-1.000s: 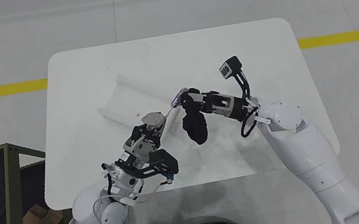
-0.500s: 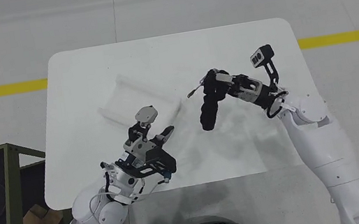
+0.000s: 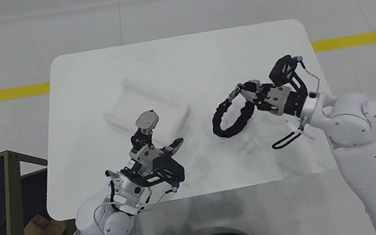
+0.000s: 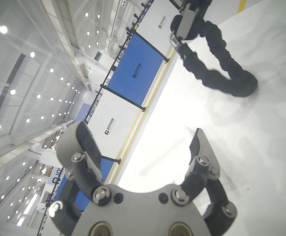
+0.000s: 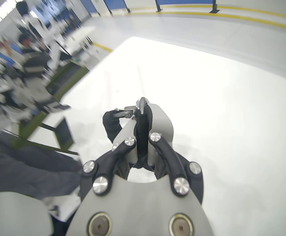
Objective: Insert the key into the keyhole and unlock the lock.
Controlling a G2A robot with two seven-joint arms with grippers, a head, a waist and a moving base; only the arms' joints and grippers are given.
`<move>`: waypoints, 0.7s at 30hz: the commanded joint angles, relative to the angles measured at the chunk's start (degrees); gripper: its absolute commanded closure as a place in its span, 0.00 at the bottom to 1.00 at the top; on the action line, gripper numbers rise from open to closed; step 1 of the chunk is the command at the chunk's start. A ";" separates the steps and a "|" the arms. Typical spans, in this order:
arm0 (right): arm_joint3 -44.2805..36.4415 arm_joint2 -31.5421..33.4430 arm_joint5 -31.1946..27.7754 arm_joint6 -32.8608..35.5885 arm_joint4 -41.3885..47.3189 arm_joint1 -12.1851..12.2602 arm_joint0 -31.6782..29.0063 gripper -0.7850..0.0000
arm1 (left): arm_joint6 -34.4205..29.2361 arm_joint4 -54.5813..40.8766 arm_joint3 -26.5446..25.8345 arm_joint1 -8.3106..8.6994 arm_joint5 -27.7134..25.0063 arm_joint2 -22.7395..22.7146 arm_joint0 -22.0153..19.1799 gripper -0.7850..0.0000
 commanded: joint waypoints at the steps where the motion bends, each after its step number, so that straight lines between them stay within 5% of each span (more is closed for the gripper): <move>1: 0.31 -1.63 0.81 -4.11 -11.46 0.00 -0.94 1.00 | 0.00 0.00 0.00 0.00 0.00 0.00 0.00 0.00; 9: 3.76 -1.30 7.47 -14.57 -9.13 -0.41 -1.45 1.00 | 0.00 0.00 0.00 0.00 0.00 0.00 0.00 0.00; 14: 9.47 -2.90 10.95 -8.38 1.70 -0.79 0.07 1.00 | 0.00 0.00 0.00 0.00 0.00 0.00 0.00 0.00; 15: 11.27 -3.52 12.36 -6.26 7.37 -1.03 0.69 0.91 | 0.00 0.00 0.00 0.00 0.00 0.00 0.00 0.00; 16: 12.74 -3.69 13.91 -4.57 11.66 -1.19 1.62 0.63 | 0.00 0.00 0.00 0.00 0.00 0.00 0.00 0.00; 17: 14.45 -3.79 15.72 -3.08 14.09 -1.28 2.40 0.51 | 0.00 0.00 0.00 0.00 0.00 0.00 0.00 0.00; 18: 15.96 -4.05 17.44 -1.46 15.15 -1.31 3.23 0.00 | 0.00 0.00 0.00 0.00 0.00 0.00 0.00 0.00; 21: 18.81 -4.30 19.94 -0.72 14.64 -1.29 4.80 0.00 | 0.00 0.00 0.00 0.00 0.00 0.00 0.00 0.00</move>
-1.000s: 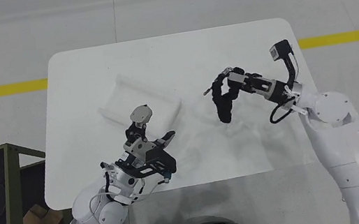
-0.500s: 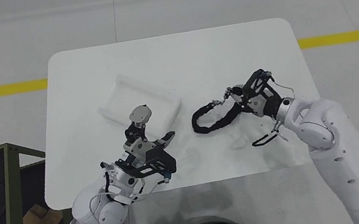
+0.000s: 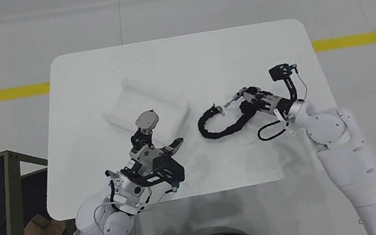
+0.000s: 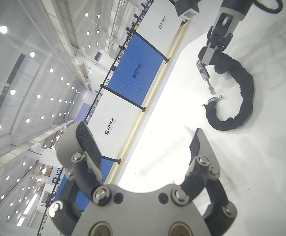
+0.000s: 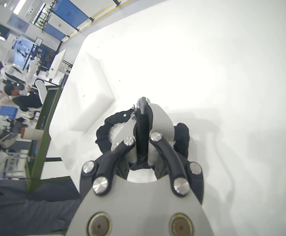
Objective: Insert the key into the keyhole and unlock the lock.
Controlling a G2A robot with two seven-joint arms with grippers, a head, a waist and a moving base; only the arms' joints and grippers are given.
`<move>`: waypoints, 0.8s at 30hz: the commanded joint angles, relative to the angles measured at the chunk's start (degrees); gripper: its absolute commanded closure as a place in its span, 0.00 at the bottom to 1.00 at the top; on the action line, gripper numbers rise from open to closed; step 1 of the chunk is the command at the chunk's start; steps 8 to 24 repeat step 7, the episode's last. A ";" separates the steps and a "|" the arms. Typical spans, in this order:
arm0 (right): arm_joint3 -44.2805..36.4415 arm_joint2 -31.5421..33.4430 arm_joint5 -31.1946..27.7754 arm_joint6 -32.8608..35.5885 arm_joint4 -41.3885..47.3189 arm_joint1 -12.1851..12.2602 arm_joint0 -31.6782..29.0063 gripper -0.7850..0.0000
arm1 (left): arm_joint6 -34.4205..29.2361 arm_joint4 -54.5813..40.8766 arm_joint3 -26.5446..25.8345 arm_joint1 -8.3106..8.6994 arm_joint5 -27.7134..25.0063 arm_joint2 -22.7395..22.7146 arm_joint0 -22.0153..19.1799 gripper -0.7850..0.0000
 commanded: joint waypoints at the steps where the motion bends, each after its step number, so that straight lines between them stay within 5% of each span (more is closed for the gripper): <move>1: 0.90 0.02 1.01 -0.21 -2.74 0.16 0.61 0.00 | 0.00 0.00 0.00 0.00 0.00 0.00 0.00 0.00; 7: -3.66 2.70 1.01 -8.99 -12.89 0.91 -1.07 0.00 | 0.00 0.00 0.00 0.00 0.00 0.00 0.00 0.00; 24: -3.66 2.70 1.01 -8.99 -12.89 0.91 -1.07 0.00 | 0.00 0.00 0.00 0.00 0.00 0.00 0.00 0.00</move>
